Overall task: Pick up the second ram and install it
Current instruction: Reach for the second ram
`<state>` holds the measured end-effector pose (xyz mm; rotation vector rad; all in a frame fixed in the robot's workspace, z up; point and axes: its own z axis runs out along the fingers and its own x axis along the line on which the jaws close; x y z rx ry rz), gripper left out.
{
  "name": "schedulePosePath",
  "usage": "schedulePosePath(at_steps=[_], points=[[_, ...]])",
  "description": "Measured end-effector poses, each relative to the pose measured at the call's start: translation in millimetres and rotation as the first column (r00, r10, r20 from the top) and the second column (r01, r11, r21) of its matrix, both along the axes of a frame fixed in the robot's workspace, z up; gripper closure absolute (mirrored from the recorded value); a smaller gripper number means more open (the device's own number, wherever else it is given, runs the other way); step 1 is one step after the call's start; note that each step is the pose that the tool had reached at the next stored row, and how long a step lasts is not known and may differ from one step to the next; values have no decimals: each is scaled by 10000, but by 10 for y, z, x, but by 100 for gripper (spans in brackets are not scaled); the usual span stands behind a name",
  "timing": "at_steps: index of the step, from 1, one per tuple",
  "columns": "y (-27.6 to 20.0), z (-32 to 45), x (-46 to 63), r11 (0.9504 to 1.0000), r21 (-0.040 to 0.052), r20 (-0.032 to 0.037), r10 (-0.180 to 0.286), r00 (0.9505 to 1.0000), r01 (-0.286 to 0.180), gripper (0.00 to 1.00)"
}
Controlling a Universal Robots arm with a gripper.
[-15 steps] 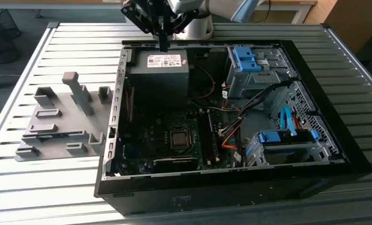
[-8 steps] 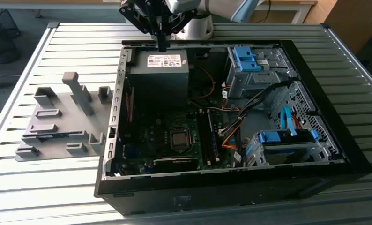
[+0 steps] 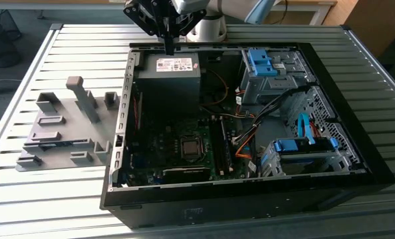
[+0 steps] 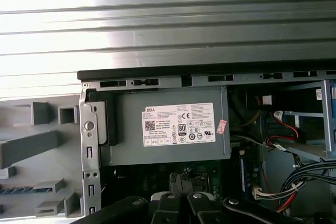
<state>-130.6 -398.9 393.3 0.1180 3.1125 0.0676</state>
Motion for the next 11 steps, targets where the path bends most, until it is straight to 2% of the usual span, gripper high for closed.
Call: schedulePosePath(at_steps=[11], points=[[0,0,-60,10000,0,0,0,10000,0,89]])
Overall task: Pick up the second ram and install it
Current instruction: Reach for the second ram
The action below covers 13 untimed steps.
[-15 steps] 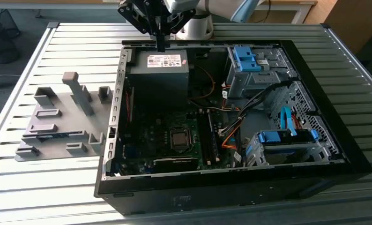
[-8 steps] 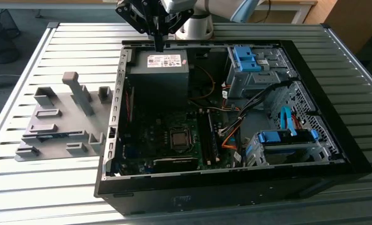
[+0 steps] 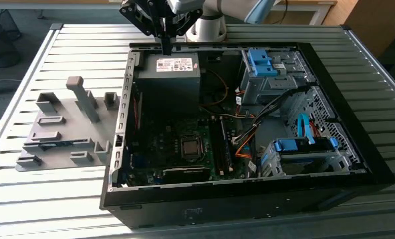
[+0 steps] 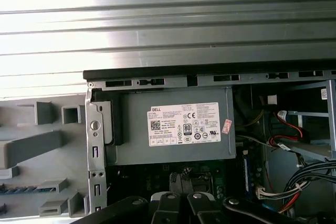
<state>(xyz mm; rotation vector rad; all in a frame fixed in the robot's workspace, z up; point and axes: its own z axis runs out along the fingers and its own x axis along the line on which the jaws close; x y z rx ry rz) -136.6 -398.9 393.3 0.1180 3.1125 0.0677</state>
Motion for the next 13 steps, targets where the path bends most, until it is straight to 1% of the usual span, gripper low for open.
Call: schedulePosePath(at_steps=[13], points=[[0,1,-87,10000,-2,-1,1,10000,-1,89]])
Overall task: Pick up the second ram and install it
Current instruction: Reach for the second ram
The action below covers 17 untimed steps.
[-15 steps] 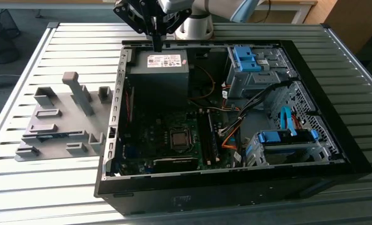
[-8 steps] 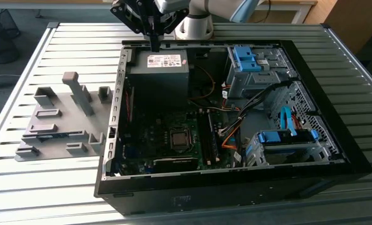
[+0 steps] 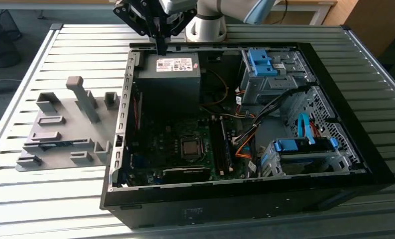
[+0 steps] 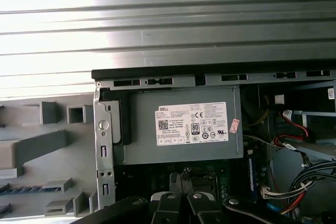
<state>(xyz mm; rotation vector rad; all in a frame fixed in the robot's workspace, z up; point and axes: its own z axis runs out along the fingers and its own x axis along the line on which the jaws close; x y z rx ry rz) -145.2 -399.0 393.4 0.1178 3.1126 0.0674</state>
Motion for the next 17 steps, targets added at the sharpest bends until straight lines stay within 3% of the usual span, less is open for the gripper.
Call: schedulePosePath(at_steps=[17], points=[[0,-1,-247,10000,1,1,-1,10000,1,89]])
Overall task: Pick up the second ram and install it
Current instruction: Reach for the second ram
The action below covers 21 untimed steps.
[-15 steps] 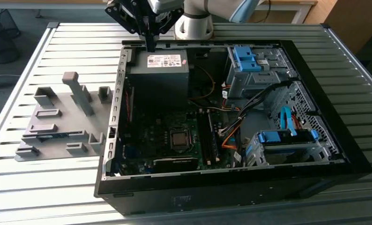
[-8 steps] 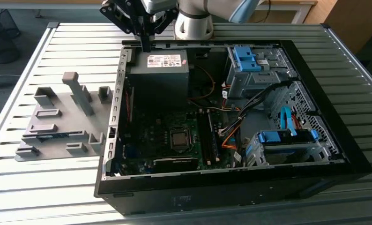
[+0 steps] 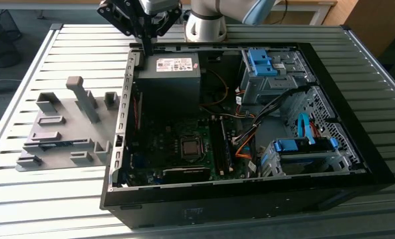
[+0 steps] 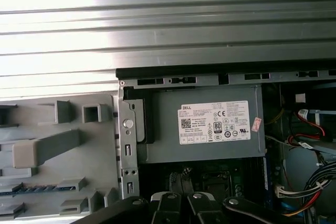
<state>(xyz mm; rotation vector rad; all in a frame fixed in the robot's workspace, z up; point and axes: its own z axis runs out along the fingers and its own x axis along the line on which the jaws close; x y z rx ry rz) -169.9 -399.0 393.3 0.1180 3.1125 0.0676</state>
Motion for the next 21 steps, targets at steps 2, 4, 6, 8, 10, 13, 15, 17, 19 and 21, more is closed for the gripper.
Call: schedulePosePath(at_steps=[2,4,6,8,10,13,15,17,19,21], points=[[0,0,-32,10000,0,0,0,10000,0,89],[0,0,-62,10000,0,0,0,10000,0,89],[0,0,-91,10000,-1,0,1,10000,-1,89],[0,0,-124,10000,0,0,1,10000,-1,89],[0,0,-156,10000,0,0,0,10000,0,89],[0,0,-209,10000,0,0,0,10000,0,89],[0,0,-241,10000,0,0,1,10000,-1,89],[0,0,-272,10000,0,0,1,10000,-1,89],[0,0,-301,10000,0,-1,1,10000,-1,89],[0,0,-327,10000,0,0,0,10000,0,89]])
